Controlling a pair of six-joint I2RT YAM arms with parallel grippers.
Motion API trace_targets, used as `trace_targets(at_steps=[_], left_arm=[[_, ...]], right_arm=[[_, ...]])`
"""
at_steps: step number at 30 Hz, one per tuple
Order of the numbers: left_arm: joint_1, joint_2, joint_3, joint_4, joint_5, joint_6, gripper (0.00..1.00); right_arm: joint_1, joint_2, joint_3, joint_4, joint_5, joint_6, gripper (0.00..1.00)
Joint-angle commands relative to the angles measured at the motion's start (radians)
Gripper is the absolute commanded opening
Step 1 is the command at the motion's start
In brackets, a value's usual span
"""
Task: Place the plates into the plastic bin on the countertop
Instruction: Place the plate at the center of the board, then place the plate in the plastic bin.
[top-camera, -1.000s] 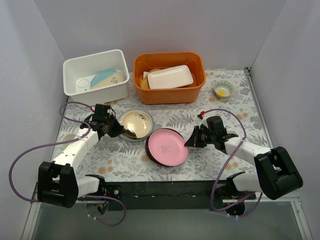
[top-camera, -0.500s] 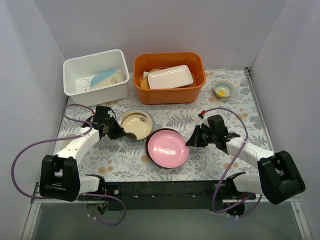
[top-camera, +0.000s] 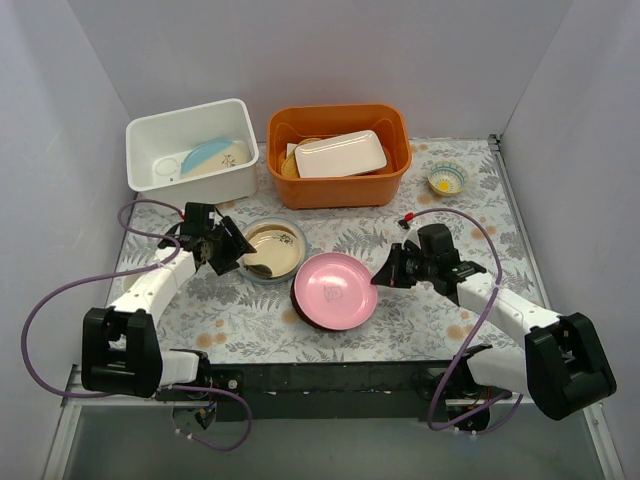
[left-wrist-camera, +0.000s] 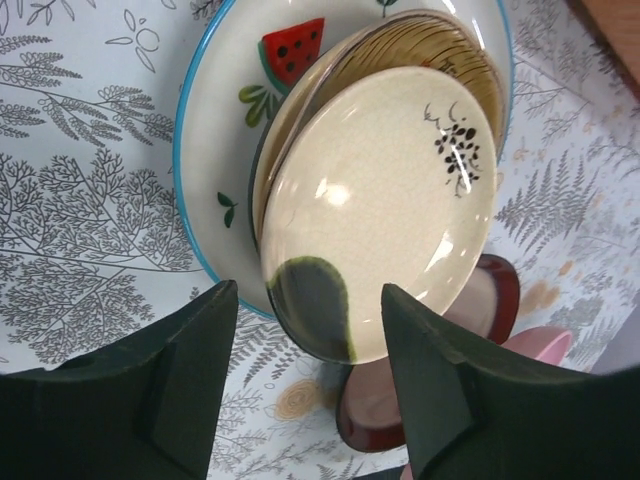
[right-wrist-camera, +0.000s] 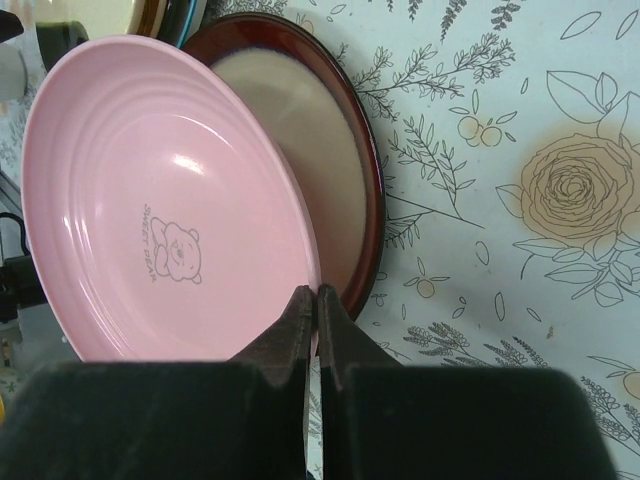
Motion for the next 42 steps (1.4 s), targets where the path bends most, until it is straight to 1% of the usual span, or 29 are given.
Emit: trace_targets(at_steps=[1,2,4,5,7,8,10,11,15,18,25,31,34,35,36,40,41,42], left_arm=[[0.009,-0.052,0.052,-0.008,0.04,0.034,0.62],[0.008,-0.076,0.055,-0.008,0.063,0.039,0.67],[0.008,-0.102,0.055,0.012,0.107,0.066,0.71],[0.006,-0.127,0.05,0.024,0.162,0.073,0.77],[0.006,-0.141,0.05,0.036,0.204,0.097,0.84],[0.006,-0.148,0.049,0.038,0.23,0.105,0.91],[0.006,-0.151,0.05,0.039,0.263,0.134,0.95],[0.006,-0.15,0.049,0.05,0.32,0.146,0.98],[0.005,-0.122,0.034,0.073,0.455,0.186,0.98],[0.0,-0.118,0.023,0.088,0.529,0.205,0.98],[-0.035,-0.113,0.009,0.088,0.669,0.271,0.91],[-0.107,-0.081,-0.005,0.081,0.731,0.303,0.88],[-0.144,-0.058,-0.008,0.076,0.717,0.305,0.78],[-0.156,-0.052,-0.006,0.078,0.706,0.304,0.7],[-0.162,-0.044,-0.006,0.078,0.706,0.304,0.65],[-0.187,-0.026,0.001,0.078,0.711,0.308,0.55],[-0.19,-0.023,0.003,0.078,0.712,0.306,0.49],[-0.191,-0.016,0.004,0.078,0.714,0.308,0.37]], right_arm=[[0.006,-0.036,0.064,-0.003,-0.026,0.009,0.01],[0.009,-0.04,0.069,-0.006,-0.026,0.013,0.01],[0.014,-0.04,0.075,-0.006,-0.028,0.021,0.01],[0.017,-0.039,0.081,-0.003,-0.028,0.024,0.01],[0.028,-0.037,0.087,0.003,-0.025,0.038,0.01],[0.032,-0.033,0.095,0.005,-0.025,0.042,0.01],[0.051,-0.028,0.101,0.016,-0.015,0.056,0.01],[0.057,-0.023,0.107,0.019,-0.014,0.061,0.01],[0.083,-0.017,0.13,0.019,0.003,0.078,0.01],[0.089,-0.017,0.144,0.019,0.017,0.09,0.01],[0.094,-0.019,0.155,0.03,0.035,0.111,0.01],[0.104,-0.017,0.158,0.031,0.038,0.131,0.01],[0.109,-0.017,0.164,0.031,0.041,0.131,0.01],[0.109,-0.017,0.164,0.031,0.043,0.13,0.01],[0.109,-0.019,0.164,0.031,0.043,0.131,0.01],[0.112,-0.019,0.166,0.03,0.041,0.128,0.01],[0.112,-0.022,0.164,0.031,0.043,0.13,0.01],[0.112,-0.02,0.164,0.031,0.043,0.13,0.01]])
